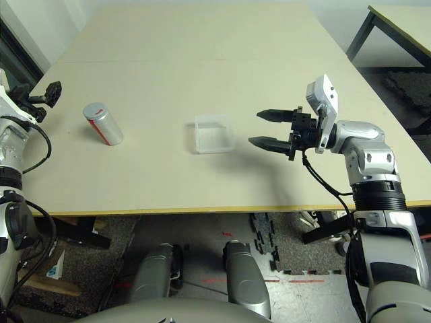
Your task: Pour the medicine from the bottle into the box.
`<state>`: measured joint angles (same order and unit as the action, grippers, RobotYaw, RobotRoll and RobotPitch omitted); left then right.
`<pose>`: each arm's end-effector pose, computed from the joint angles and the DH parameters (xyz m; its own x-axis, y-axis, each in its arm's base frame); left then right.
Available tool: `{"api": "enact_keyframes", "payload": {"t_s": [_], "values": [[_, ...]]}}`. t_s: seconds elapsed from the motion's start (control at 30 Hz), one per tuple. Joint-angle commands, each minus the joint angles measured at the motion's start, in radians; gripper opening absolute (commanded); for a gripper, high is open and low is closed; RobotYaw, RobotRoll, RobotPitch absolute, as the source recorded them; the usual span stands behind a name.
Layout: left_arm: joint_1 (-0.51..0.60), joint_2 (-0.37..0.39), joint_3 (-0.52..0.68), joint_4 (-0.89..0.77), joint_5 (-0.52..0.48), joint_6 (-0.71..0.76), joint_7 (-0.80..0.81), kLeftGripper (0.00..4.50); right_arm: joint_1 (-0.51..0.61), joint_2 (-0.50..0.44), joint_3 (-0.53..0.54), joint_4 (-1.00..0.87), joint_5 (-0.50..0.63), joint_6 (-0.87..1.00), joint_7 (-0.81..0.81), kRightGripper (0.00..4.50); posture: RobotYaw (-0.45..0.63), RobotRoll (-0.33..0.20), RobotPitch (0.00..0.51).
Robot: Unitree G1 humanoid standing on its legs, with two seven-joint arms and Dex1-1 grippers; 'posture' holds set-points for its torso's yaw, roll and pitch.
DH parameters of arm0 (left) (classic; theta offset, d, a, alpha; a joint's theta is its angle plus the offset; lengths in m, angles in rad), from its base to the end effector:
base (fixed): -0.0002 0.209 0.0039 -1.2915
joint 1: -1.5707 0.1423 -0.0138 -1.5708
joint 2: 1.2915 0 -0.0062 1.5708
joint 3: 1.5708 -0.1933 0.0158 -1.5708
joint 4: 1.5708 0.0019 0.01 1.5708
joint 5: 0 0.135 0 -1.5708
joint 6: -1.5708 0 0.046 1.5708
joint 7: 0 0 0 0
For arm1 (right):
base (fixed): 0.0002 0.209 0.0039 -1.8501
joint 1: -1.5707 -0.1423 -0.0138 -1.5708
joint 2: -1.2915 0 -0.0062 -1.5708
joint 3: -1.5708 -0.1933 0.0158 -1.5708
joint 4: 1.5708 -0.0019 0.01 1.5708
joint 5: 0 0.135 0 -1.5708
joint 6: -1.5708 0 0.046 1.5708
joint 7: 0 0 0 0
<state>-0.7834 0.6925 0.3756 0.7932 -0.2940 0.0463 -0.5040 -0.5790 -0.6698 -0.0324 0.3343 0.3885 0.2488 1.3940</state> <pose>0.2995 0.3474 0.1833 0.9858 0.0021 0.1676 -0.0092 0.9991 0.0419 0.2965 -0.2780 0.1629 0.3115 0.9306 -0.1923 -0.9495 0.2970 -0.1011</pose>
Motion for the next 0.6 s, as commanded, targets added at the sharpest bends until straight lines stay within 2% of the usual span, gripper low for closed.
{"api": "enact_keyframes", "payload": {"t_s": [0.03, 0.27, 0.6], "values": [[0.063, -0.005, -0.017, -0.182, -0.033, 0.084, -0.044, 4.47, -0.012, 0.013, 0.024, 0.001, -0.016, -0.015, -0.003, 4.5, -0.06, 0.0, 0.12], [0.182, -0.044, -0.021, -0.508, -0.119, 0.273, -0.064, 4.47, -0.022, 0.042, 0.048, 0.062, -0.05, -0.065, -0.013, 4.5, -0.04, 0.0, 0.119], [0.377, -0.113, -0.004, -0.754, -0.16, 0.376, -0.004, 4.47, -0.045, 0.057, 0.06, 0.127, -0.08, -0.117, -0.019, 4.5, -0.05, 0.0, 0.124]]}}
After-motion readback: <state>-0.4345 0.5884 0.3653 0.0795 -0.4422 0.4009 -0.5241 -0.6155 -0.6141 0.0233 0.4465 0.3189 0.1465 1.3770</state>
